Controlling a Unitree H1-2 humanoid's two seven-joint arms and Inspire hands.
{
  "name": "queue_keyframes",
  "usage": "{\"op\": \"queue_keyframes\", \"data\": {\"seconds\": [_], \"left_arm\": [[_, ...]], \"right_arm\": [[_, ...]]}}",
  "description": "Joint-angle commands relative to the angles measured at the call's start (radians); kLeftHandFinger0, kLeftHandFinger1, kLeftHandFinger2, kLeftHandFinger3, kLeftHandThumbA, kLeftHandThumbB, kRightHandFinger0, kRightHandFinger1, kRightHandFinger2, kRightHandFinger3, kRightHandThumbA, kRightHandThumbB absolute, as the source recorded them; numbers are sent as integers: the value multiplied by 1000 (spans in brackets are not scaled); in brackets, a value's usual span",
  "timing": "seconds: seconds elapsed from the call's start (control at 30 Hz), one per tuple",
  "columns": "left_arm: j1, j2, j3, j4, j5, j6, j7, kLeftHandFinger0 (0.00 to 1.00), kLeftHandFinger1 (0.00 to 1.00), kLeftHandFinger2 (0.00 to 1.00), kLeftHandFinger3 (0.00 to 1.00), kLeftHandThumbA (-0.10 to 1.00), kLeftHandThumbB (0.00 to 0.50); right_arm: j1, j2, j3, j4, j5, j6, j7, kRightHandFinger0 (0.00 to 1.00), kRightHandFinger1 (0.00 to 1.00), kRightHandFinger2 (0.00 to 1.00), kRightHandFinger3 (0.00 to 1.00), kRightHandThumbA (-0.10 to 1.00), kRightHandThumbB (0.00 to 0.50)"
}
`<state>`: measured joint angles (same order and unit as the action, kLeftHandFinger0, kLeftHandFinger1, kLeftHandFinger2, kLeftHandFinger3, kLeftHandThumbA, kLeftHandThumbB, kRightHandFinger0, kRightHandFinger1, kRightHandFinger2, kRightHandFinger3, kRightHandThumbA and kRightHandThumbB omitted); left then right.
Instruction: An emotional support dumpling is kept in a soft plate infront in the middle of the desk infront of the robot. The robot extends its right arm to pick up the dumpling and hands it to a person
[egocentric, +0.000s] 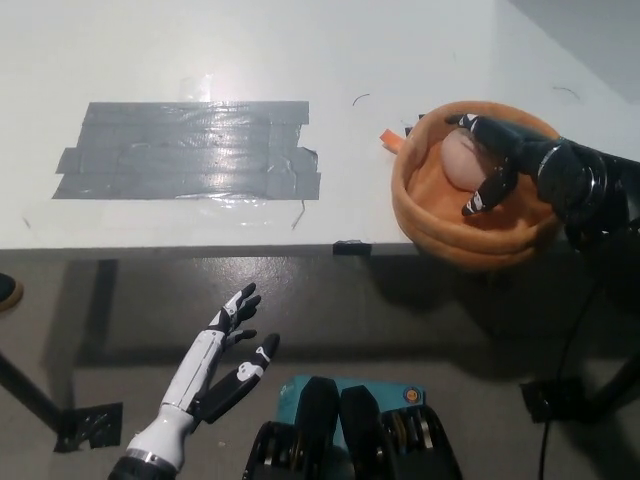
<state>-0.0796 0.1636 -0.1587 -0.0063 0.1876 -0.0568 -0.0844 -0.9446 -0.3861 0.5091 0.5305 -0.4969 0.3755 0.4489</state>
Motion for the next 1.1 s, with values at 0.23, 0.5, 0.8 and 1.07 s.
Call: {"op": "queue_keyframes", "data": {"seconds": [0.23, 0.5, 0.8, 1.07], "left_arm": [[-20, 15, 5, -24, 6, -37, -9, 891, 968, 992, 1000, 698, 31], [-26, 16, 5, -24, 7, -43, -9, 884, 960, 985, 1000, 701, 17], [-41, 20, 7, -26, 7, -48, -9, 872, 947, 971, 1000, 697, 13], [-56, 24, 7, -40, 8, -32, -13, 861, 937, 965, 1000, 688, 11]], "right_arm": [[-70, -2, 8, 84, -44, 0, 17, 1000, 1000, 1000, 1000, 963, 405], [-137, 69, -2, 294, -37, -49, -42, 971, 1000, 1000, 1000, 838, 355], [-158, 134, -9, 563, -36, -194, -213, 714, 843, 912, 931, 314, 240], [-125, 176, -46, 761, -25, -396, -429, 47, 471, 851, 712, -100, 202]]}}
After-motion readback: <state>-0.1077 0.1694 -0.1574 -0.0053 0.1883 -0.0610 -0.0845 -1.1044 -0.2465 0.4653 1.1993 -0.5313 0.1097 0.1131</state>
